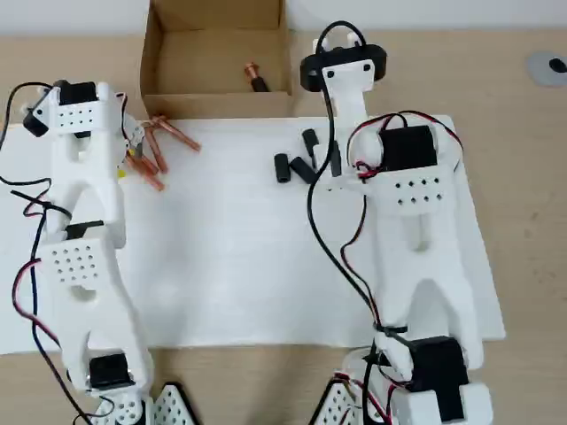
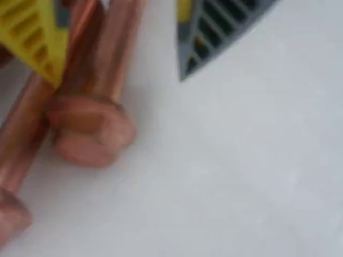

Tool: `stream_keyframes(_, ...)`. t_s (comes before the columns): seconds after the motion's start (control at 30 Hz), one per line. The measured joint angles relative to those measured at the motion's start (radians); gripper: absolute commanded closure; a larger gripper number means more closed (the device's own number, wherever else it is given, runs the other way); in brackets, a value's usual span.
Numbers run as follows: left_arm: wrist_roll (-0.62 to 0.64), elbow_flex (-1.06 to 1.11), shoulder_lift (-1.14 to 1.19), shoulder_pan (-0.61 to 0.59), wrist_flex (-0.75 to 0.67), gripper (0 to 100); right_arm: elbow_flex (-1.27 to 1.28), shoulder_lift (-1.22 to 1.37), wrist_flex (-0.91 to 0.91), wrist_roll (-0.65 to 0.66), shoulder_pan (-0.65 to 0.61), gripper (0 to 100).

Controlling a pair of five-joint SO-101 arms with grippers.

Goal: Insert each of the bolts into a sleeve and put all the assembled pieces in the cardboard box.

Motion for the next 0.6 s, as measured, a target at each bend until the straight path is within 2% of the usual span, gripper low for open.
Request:
stream_keyframes(0.13, 0.0, -0.037, 0.06, 0.0, 0.0, 84, 0.0, 0.0, 0.0, 0.0, 0.0, 76.4)
stream_keyframes(0.3, -0.061, -0.121, 0.133, 0.0, 0.005, 85, 0.0, 0.0, 0.0, 0.0, 0.0, 76.4)
stream_keyframes(0.5, -0.074, -0.204, 0.189, 0.006, 0.003, 100, 0.0, 0.0, 0.0, 0.0, 0.0, 76.4)
stream_keyframes(0.6, -0.104, -0.23, 0.196, 0.011, 0.012, 99, 0.0, 0.0, 0.0, 0.002, 0.0, 76.5)
